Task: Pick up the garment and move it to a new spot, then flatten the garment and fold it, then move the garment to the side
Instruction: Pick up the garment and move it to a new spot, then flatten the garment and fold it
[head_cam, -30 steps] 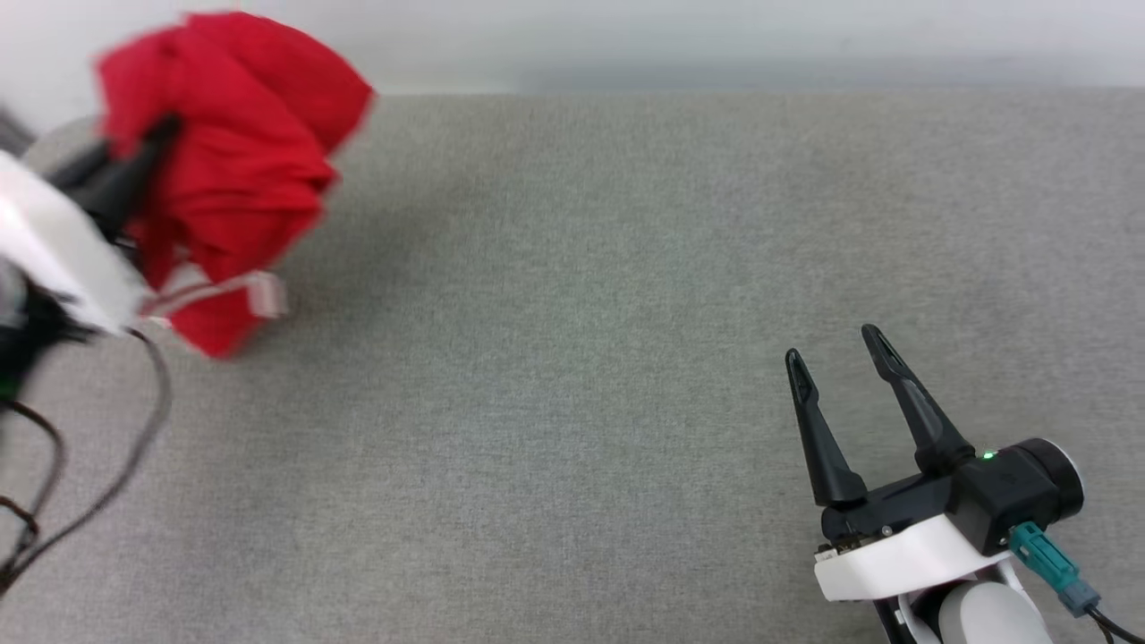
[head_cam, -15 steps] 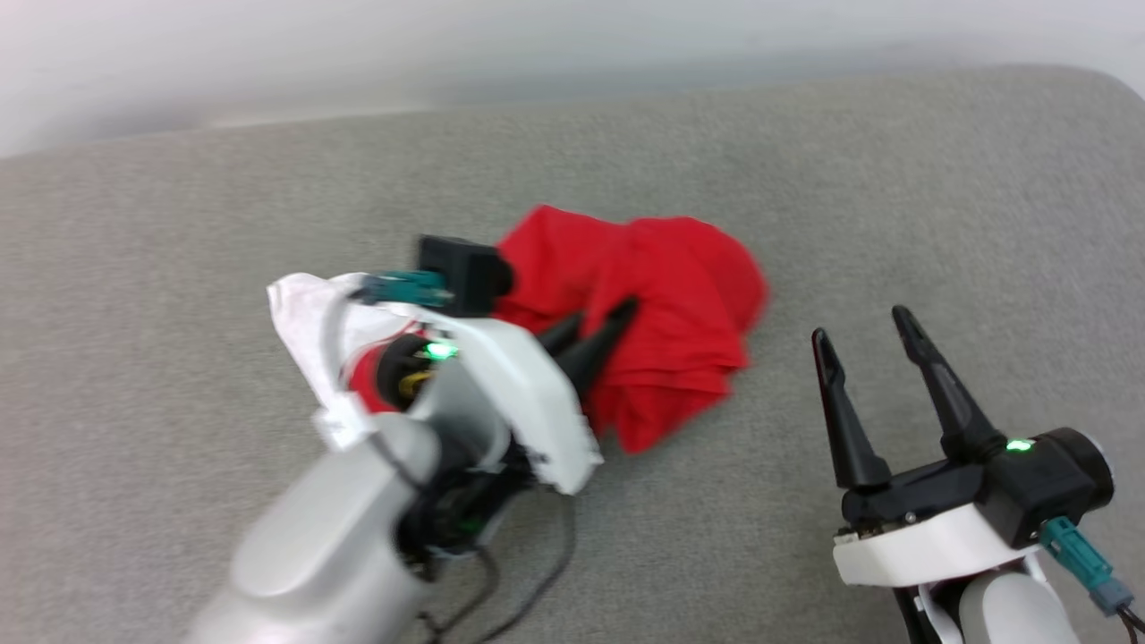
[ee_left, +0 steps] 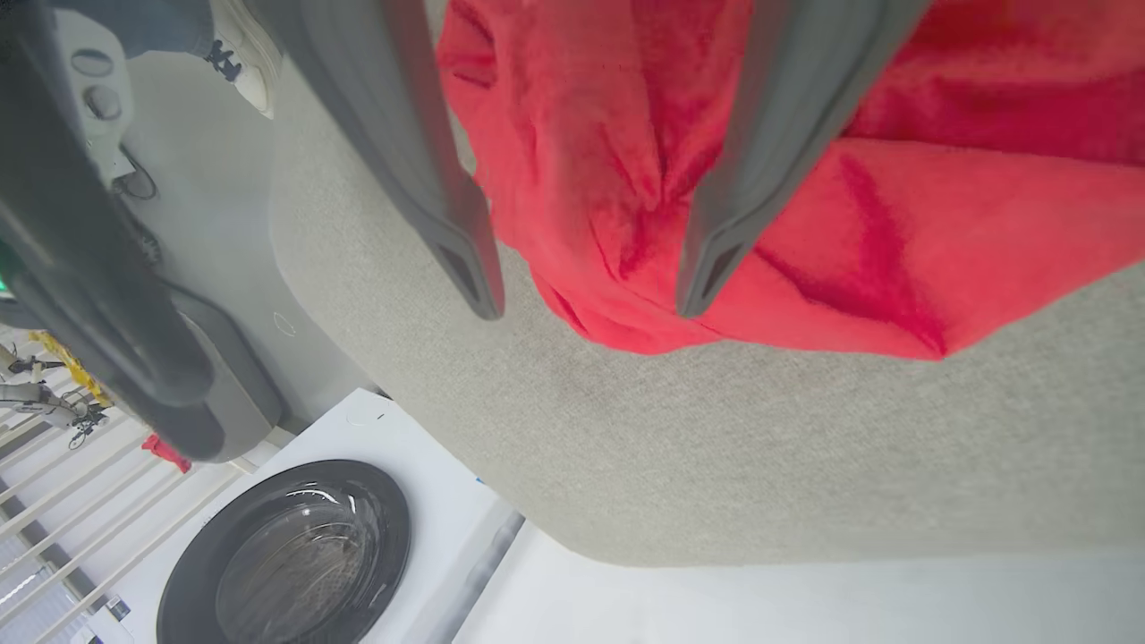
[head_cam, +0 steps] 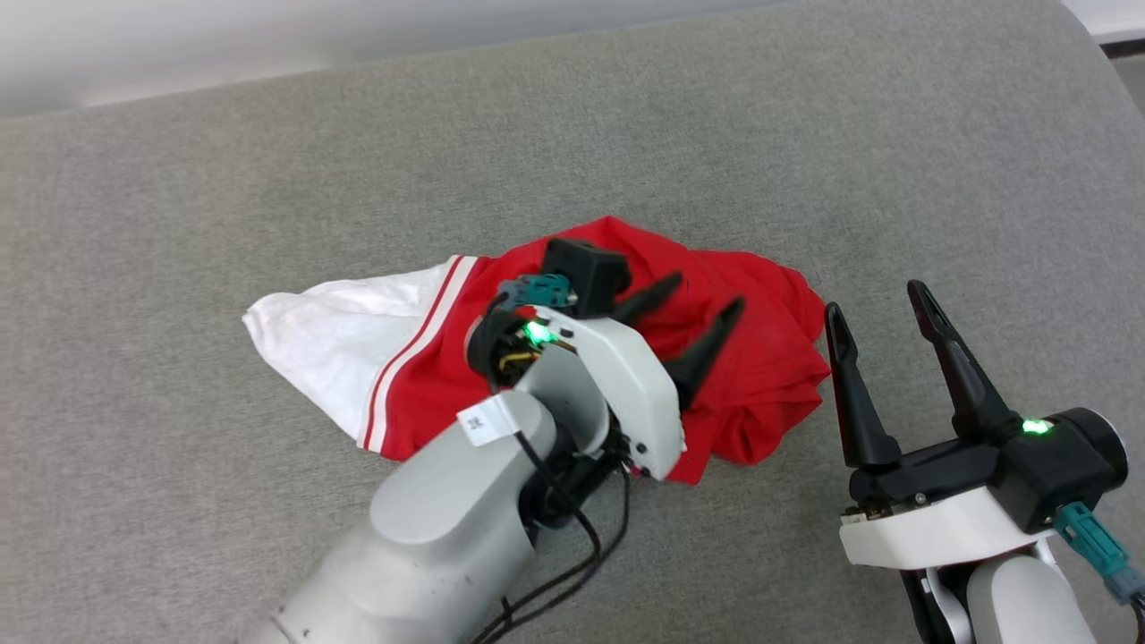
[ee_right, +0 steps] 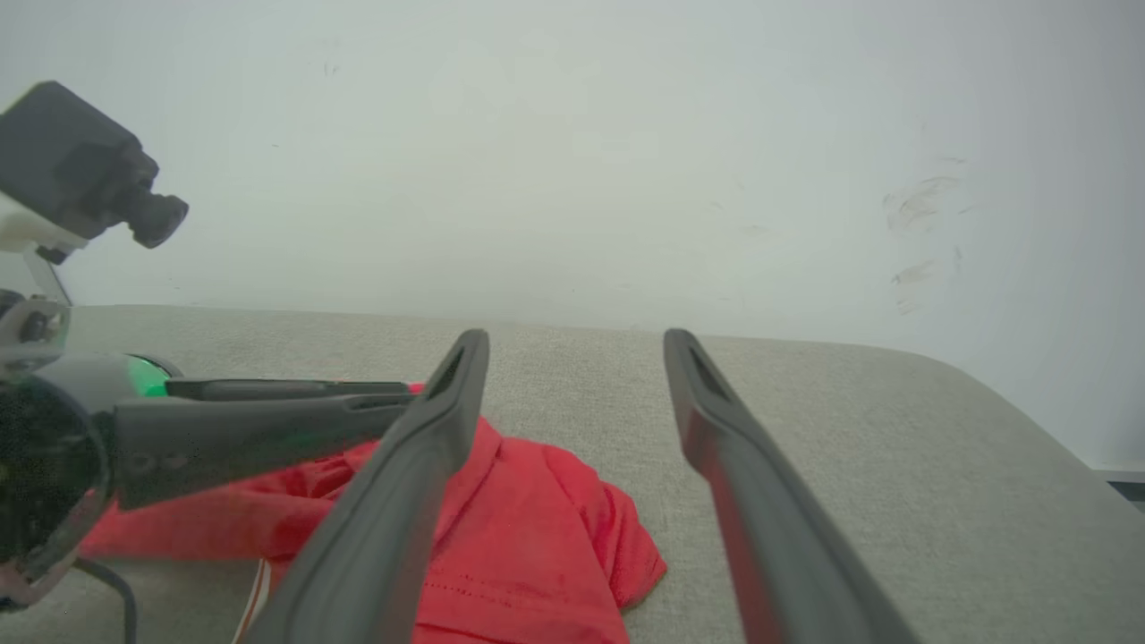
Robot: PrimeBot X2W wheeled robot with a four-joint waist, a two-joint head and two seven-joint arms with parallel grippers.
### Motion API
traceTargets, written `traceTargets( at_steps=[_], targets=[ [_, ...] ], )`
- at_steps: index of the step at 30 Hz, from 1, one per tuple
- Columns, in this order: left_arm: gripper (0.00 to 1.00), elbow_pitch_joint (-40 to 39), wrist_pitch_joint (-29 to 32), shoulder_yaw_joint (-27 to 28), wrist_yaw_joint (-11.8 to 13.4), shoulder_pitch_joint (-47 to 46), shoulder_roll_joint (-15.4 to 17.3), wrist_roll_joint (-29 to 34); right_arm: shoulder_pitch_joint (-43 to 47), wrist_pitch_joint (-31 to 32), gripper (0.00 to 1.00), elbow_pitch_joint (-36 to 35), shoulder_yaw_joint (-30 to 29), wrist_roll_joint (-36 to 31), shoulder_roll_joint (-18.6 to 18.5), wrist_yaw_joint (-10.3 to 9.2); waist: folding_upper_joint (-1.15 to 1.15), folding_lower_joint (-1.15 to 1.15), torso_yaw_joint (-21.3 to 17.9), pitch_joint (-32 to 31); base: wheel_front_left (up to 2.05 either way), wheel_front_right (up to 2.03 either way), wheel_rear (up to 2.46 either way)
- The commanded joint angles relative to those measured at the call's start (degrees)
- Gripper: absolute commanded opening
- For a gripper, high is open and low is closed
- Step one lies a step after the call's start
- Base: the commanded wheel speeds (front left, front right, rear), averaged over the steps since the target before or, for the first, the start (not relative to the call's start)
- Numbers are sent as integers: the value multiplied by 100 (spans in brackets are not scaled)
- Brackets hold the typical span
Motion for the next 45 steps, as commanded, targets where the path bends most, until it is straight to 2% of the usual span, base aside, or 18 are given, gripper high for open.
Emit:
traceTargets(
  at_steps=[1, 8, 12, 19, 24, 27, 33, 40, 45],
  targets=[
    [100, 30, -108, 20, -40, -73, 39, 44, 5, -11, 100, 9, 12, 11, 3, -4, 0, 0, 42, -43, 0, 0, 0],
    [100, 362, -1339, 288, -193, -241, 386, 495, 146, -10, 100, 125, 4, -160, 2, -4, 0, 0, 350, -460, 0, 0, 0],
    [100, 203, -1660, 615, -81, -128, 815, 876, 238, -10, 100, 167, -26, -242, 2, -4, 0, 0, 539, -747, 0, 0, 0],
    [100, -1204, -1687, 1898, 280, 882, 1617, 1966, 407, -10, 100, 139, -148, -293, 1, -4, 0, 0, 784, -1007, 0, 0, 0],
    [100, -2147, -1689, 2711, 387, 2071, 1840, 2542, 504, -11, 100, 105, -223, -292, 2, -4, 0, 0, 890, -1093, 0, 0, 0],
    [100, -2536, -1689, 3119, 372, 2756, 1747, 2771, 586, -11, 100, 91, -266, -277, 2, -4, 0, 0, 942, -1115, 0, 0, 0],
    [100, -3002, -1690, 3640, 184, 3753, 1184, 3238, 698, -10, 100, 97, -319, -222, 2, -4, 0, 0, 1021, -1176, 0, 0, 0],
    [100, -3049, -1690, 4018, -86, 4290, 464, 3693, 771, -10, 100, 146, -295, -213, 2, -4, 0, 0, 998, -1216, 0, 0, 0],
    [100, -3094, -1690, 4291, -336, 4406, 230, 3950, 745, -10, 100, 122, -327, -230, 2, -4, 0, 0, 966, -1177, 0, 0, 0]
  ],
)
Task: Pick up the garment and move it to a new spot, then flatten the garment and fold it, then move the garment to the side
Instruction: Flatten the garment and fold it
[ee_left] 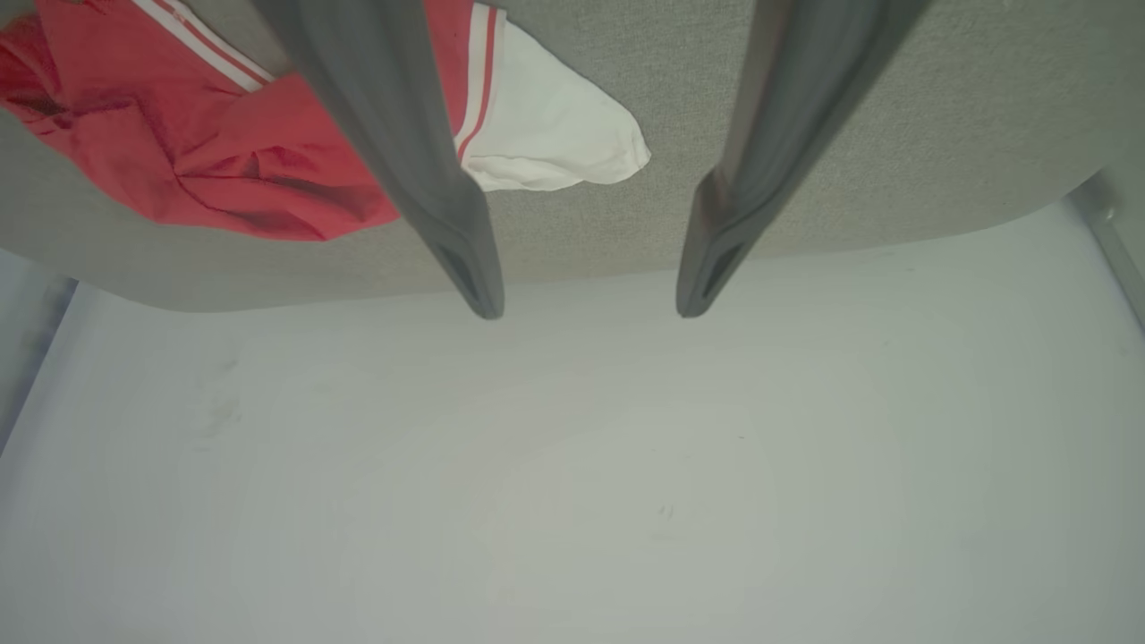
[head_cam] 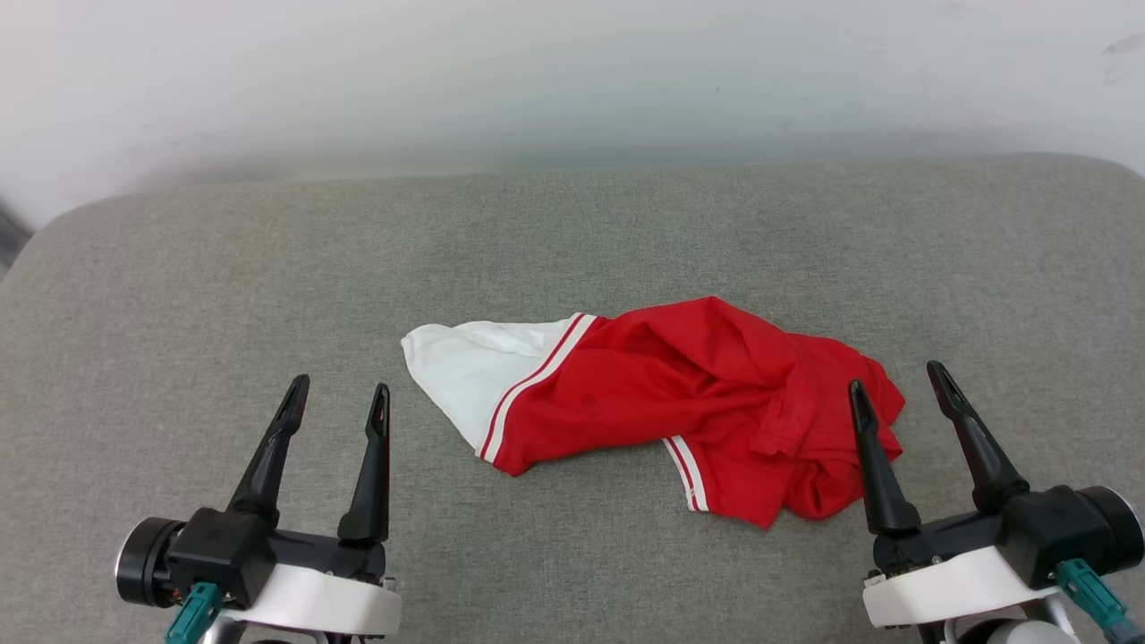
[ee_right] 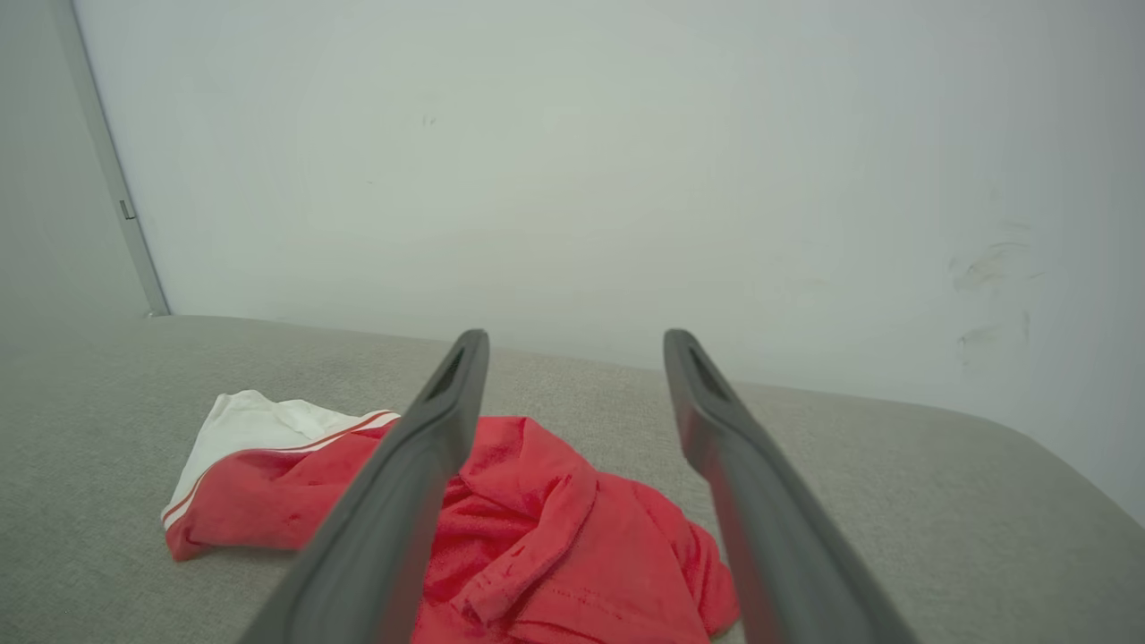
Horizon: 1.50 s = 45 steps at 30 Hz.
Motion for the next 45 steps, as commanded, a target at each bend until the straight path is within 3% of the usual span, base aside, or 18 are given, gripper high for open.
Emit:
traceTargets(
  at_steps=[1, 10, 13, 15, 16, 17, 18, 19, 22, 28, 32, 40, 41, 42, 43, 45],
  targets=[
    [100, -34, -15, 61, -56, 48, -45, 44, 29, -11, 100, -16, -15, -22, 1, -4, 0, 1, -8, 19, 0, 0, 0],
    [100, -82, -15, 260, -259, -55, -259, 258, -4, -11, 100, -37, -149, -365, -38, -4, 0, 1, 8, 180, 0, 0, 0],
    [100, -90, -15, 267, -315, -114, -303, 327, -71, 133, 100, 182, -117, -220, -407, -4, 0, 1, 37, 320, 0, 0, 0],
    [100, -94, -15, 268, -327, -162, -315, 364, -183, 585, 100, 229, -53, 77, -637, -4, 0, 1, 60, 412, 0, 0, 0],
    [100, -99, -15, 270, -339, -203, -323, 379, -282, 1278, 100, 198, -19, 536, -883, -4, 0, 1, 92, 528, 0, 0, 0],
    [100, -99, -15, 270, -339, -203, -323, 379, -282, 1278, 100, 198, -19, 536, -883, -4, 0, 1, 92, 528, 0, 0, 0],
    [100, -100, -15, 267, -347, -238, -333, 393, -353, 1659, 100, 148, -10, 817, -987, -4, 0, 1, 111, 591, 0, 0, 0],
    [100, -93, -15, 239, -361, -312, -347, 409, -475, 2439, 100, 59, 31, 1272, -1252, -4, 0, 1, 159, 718, 0, 0, 0],
    [100, -68, -15, 194, -367, -431, -367, 407, -673, 3661, 100, -20, 97, 1775, -1640, -4, 0, 1, 250, 922, 0, 0, 0],
    [100, -5, -15, 99, -375, -633, -404, 399, -1019, 5308, 100, 17, 73, 2084, -1967, -3, 0, 1, 483, 1195, 0, 0, 0],
    [100, 31, -15, 26, -376, -754, -440, 369, -1218, 5854, 100, 122, 80, 1902, -2141, -4, 0, 1, 708, 1364, 0, 0, 0],
    [100, 95, -15, -63, -379, -865, -482, 310, -1076, 5940, 100, 747, 34, 1564, -2100, -7, 0, 1, 1057, 1505, 0, 0, 0],
    [100, 102, -15, -64, -379, -866, -487, 309, -1018, 5923, 83, 822, 72, 1569, -2065, -7, 0, 1, 1072, 1500, 0, 0, 0],
    [100, 110, -15, -61, -379, -858, -489, 307, -990, 5896, 22, 869, 98, 1588, -2033, -6, 0, 1, 1079, 1489, 0, 0, 0],
    [100, 122, -15, -55, -379, -844, -492, 308, -964, 5855, 0, 905, 127, 1607, -1997, -6, 0, 1, 1077, 1469, 0, 0, 0],
    [100, 165, -15, -32, -379, -794, -491, 318, -897, 5759, 0, 914, 159, 1647, -2005, -5, 0, 1, 1050, 1397, 0, 0, 0]
  ],
)
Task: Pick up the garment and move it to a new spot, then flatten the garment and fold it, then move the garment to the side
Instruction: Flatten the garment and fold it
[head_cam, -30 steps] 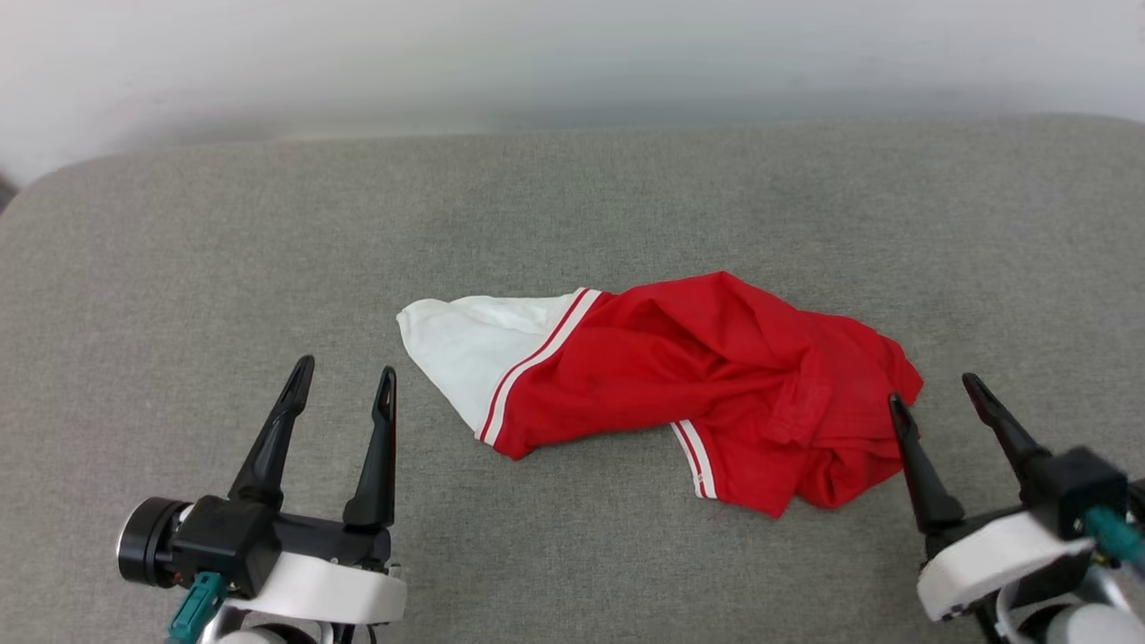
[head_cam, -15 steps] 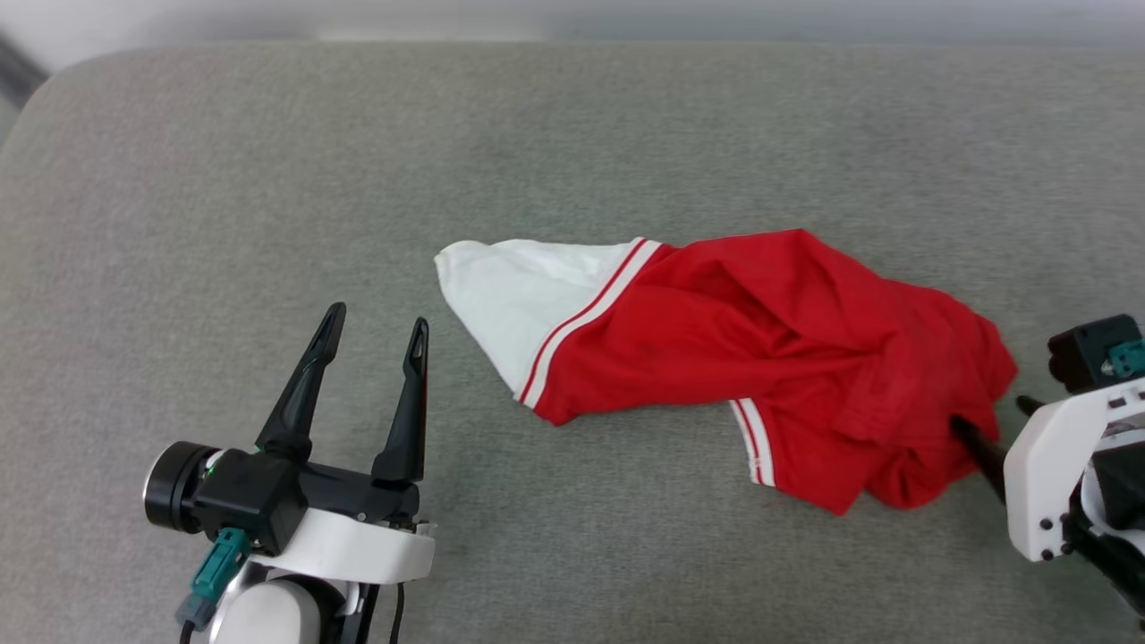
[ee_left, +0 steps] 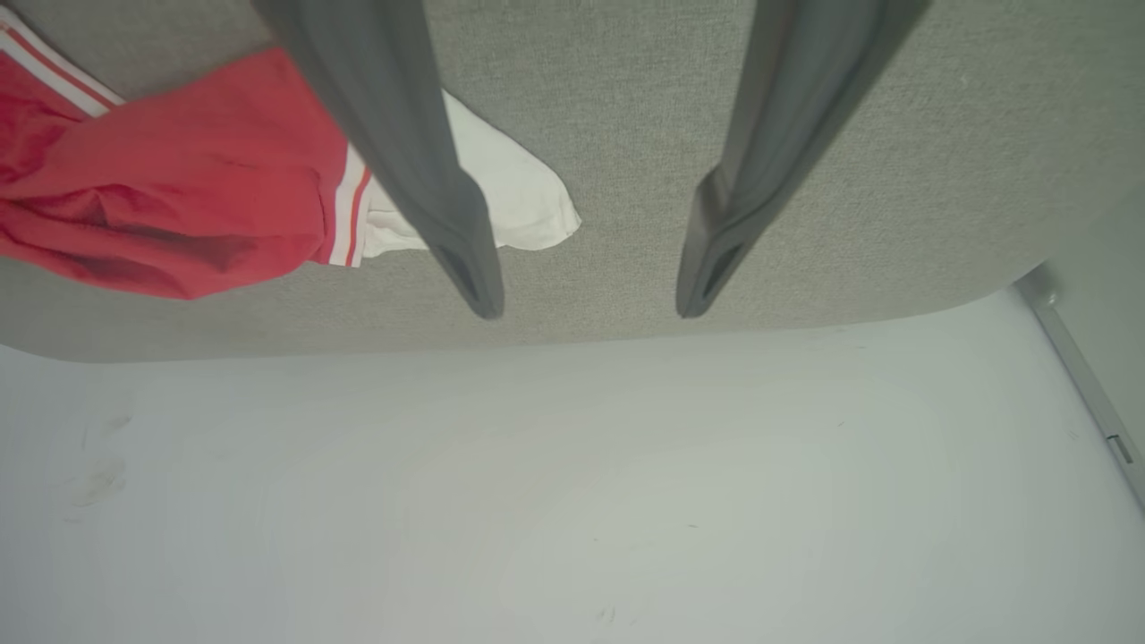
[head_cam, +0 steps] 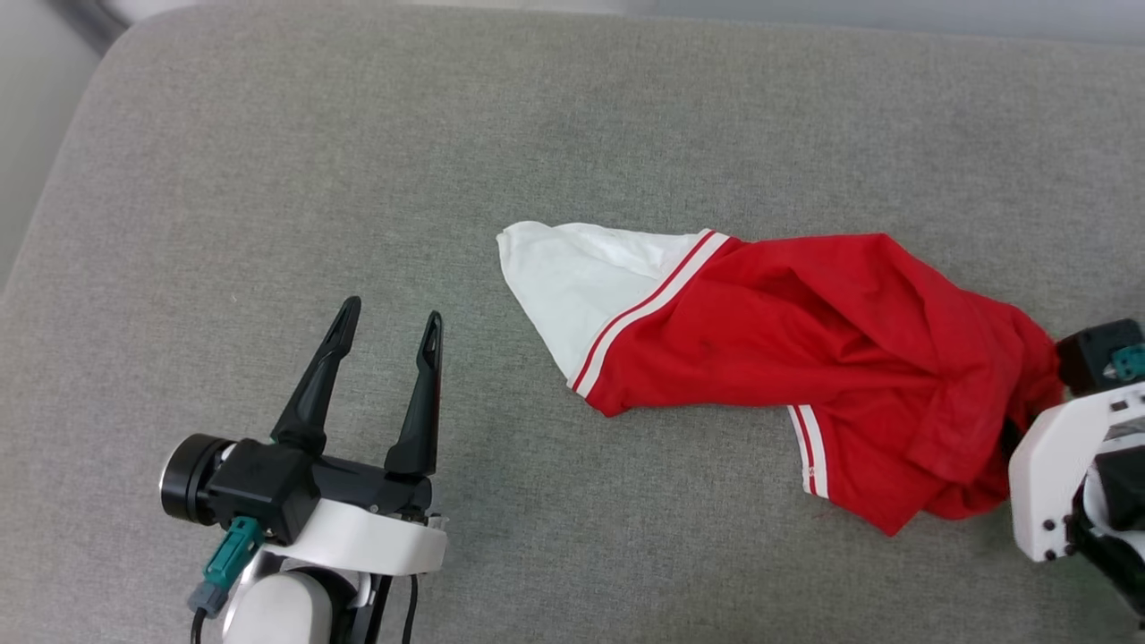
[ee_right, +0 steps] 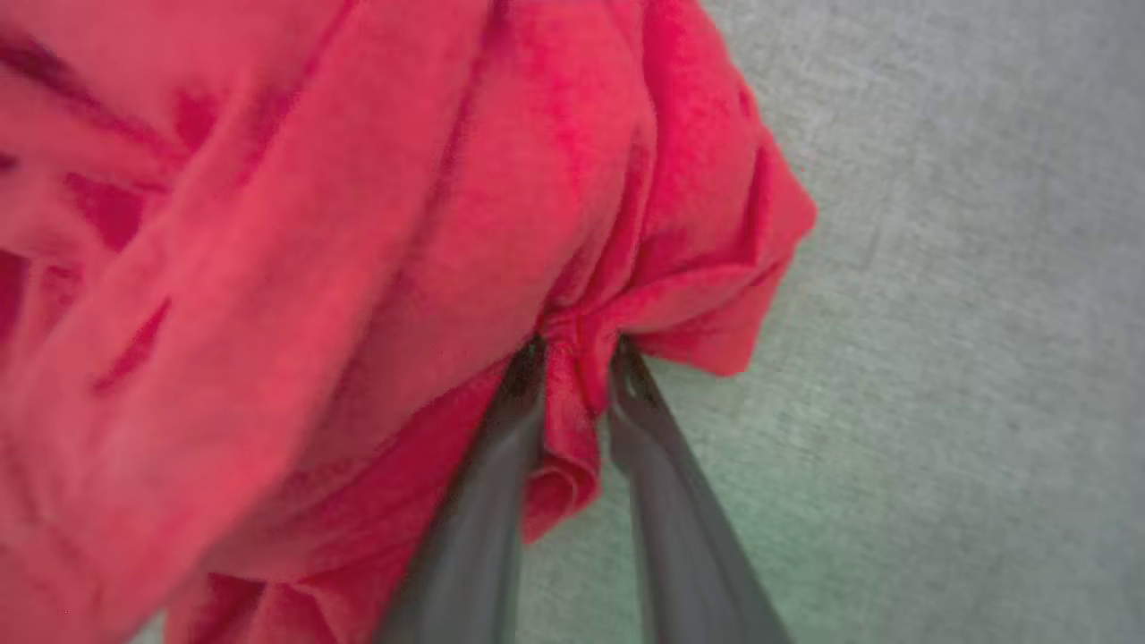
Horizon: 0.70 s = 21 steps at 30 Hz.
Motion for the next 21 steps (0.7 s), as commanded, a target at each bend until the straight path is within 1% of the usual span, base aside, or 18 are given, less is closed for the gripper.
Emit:
traceTargets(
  at_steps=[1, 4, 6, 12, 16, 21],
  targets=[
    [100, 23, -15, 9, -9, 43, -19, -22, 313, 56, 0, 294, 91, -19, 72, -10, 0, 0, -41, -71, 0, 0, 0],
    [100, 67, -15, 0, -9, 96, -23, -34, 359, -102, 0, 65, -26, 36, 56, -10, 0, 0, -131, -251, 0, 0, 0],
    [100, 99, -15, 21, -10, 186, -27, -36, 402, -214, 0, -349, -137, 22, 7, -8, 0, 0, -245, -477, 0, 0, 0],
    [100, 126, -15, 66, -10, 411, -33, -33, 665, -235, 0, -1393, -411, -39, -77, -8, 0, 0, -421, -865, 0, 0, 0],
    [100, 120, -15, 71, -9, 490, -36, -38, 647, -156, 0, -2047, -550, -74, -143, -7, 0, 0, -440, -986, 0, 0, 0],
    [100, 82, -15, 43, -9, 504, -44, -57, 261, 30, 0, -2625, -475, -18, -232, -7, 0, 0, -331, -969, 0, 0, 0]
  ],
)
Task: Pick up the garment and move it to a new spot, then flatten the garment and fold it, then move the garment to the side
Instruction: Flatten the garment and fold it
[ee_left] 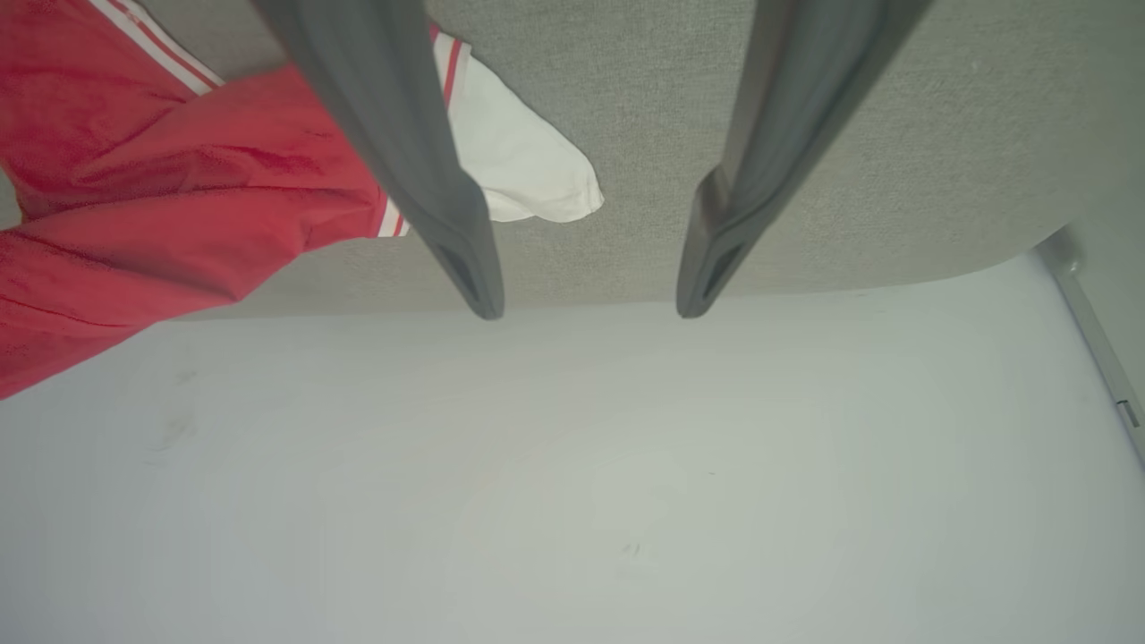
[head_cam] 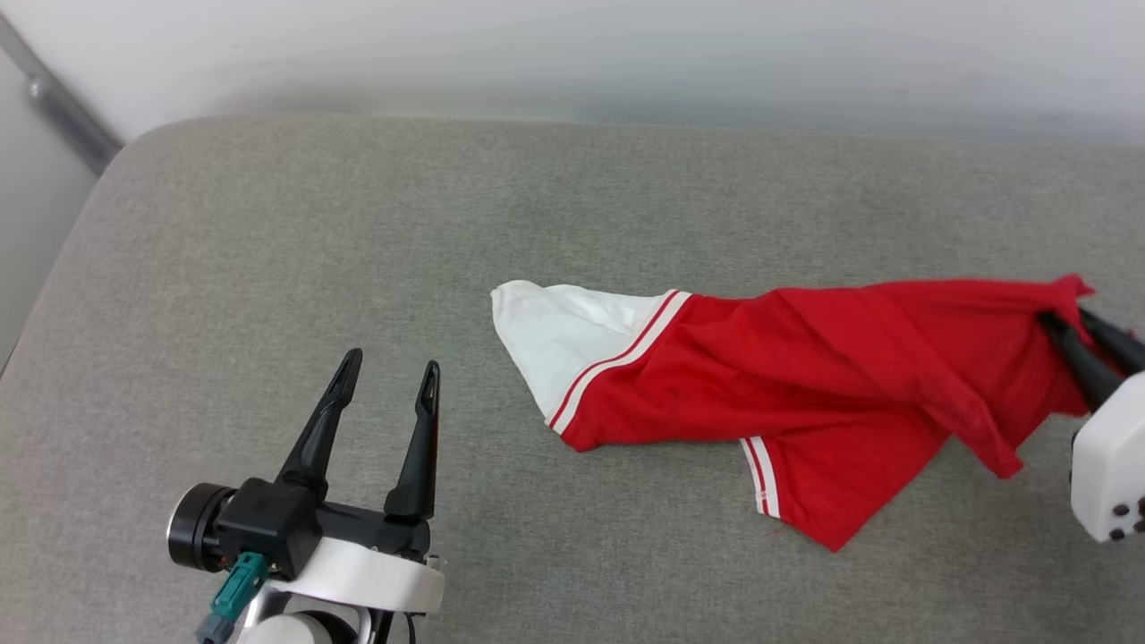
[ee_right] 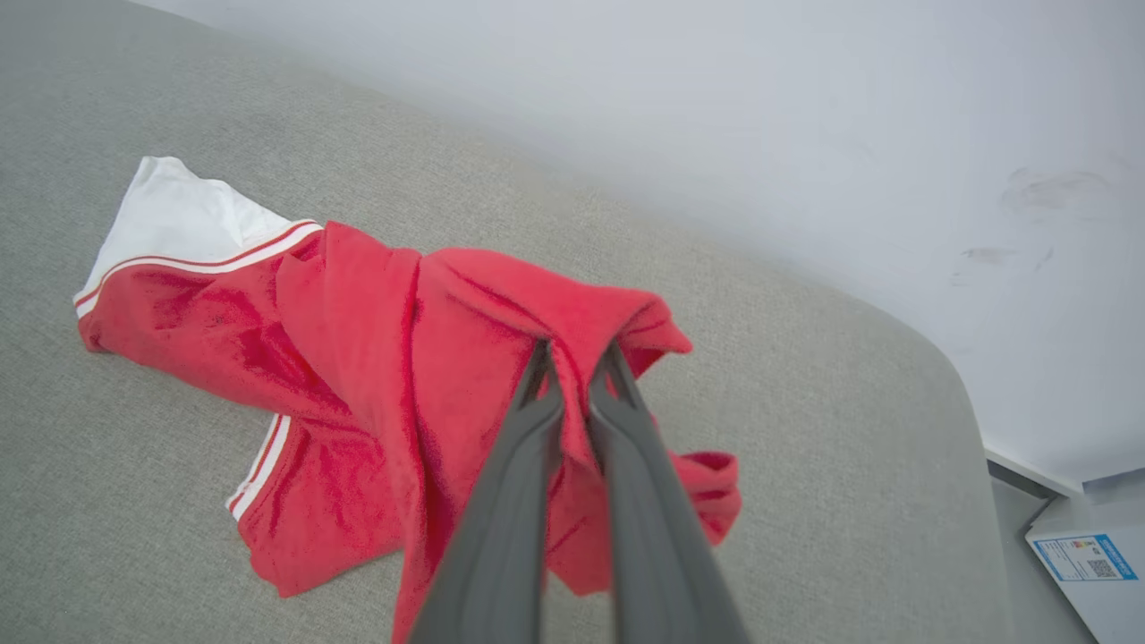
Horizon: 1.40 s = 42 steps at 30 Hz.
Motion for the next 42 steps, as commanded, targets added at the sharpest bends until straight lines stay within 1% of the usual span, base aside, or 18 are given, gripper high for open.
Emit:
traceTargets(
  at_steps=[1, 3, 6, 9, 11, 15, 18, 21, 24, 27, 28, 29, 30, 35, 38, 42],
  targets=[
    [100, -22, -15, -17, -8, 39, -6, -33, -179, 39, 0, -77, 34, 2, -82, -4, 0, 0, 68, 48, 0, 0, 0],
    [100, -30, -15, -41, -9, -6, -19, -46, -496, 119, 0, -138, 120, -71, -192, -4, 0, 0, 165, 129, 0, 0, 0],
    [100, -28, -15, -92, -8, -122, -39, -80, -1089, 217, 0, -39, 265, -101, -339, -5, 0, 0, 347, 312, 0, 0, 0],
    [100, -3, -15, -161, -8, -239, -60, -119, -1827, 270, 0, 263, 463, -117, -488, -4, 0, 0, 549, 542, 0, 0, 0],
    [100, 22, -15, -201, -8, -317, -70, -152, -2334, 242, 0, 594, 685, -160, -552, -4, 0, 0, 690, 689, 0, 0, 0],
    [100, 89, -15, -266, -8, -478, -91, -202, -3262, 38, 0, 1555, 1244, -368, -670, -4, 0, 0, 962, 934, 0, 0, 0],
    [100, 121, -15, -331, -8, -551, -99, -236, -3808, -90, 0, 2439, 1586, -471, -574, -4, 0, 0, 1159, 1044, 0, 0, 0],
    [100, 139, -15, -386, -8, -596, -101, -272, -4118, -202, 0, 3287, 1883, -567, -501, -4, 0, 0, 1342, 1106, 0, 0, 0],
    [100, 138, -15, -425, -8, -596, -104, -350, -4349, -488, 0, 4006, 2211, -605, -454, -4, 0, 0, 1477, 1141, 0, 0, 0],
    [100, 160, -15, -441, -8, -597, -104, -384, -4474, -849, 0, 4653, 2600, -393, -345, -4, 0, 0, 1558, 1157, 0, 0, 0],
    [100, 170, -15, -438, -8, -597, -104, -388, -4511, -943, 2, 4858, 2716, -310, -313, -5, 0, 0, 1572, 1153, 0, 0, 0],
    [100, 175, -15, -433, -8, -593, -105, -388, -4558, -1051, 82, 5029, 2813, -290, -309, -5, 0, 0, 1581, 1147, 0, 0, 0],
    [100, 182, -15, -429, -8, -593, -106, -389, -4588, -1112, 100, 5222, 2902, -234, -293, -5, 0, 0, 1587, 1138, 0, 0, 0],
    [100, 204, -15, -341, -9, -572, -104, -336, -4681, -1392, 100, 5882, 3201, 112, -140, -5, 0, 0, 1506, 1015, 0, 0, 0],
    [100, 189, -15, -299, -9, -551, -104, -314, -4712, -1533, 100, 6038, 3250, 258, -121, -5, 0, 0, 1423, 946, 0, 0, 0],
    [100, 158, -15, -205, -9, -491, -102, -251, -4762, -1934, 100, 6185, 3206, 556, -62, -5, 0, 0, 1187, 774, 0, 0, 0]
  ],
)
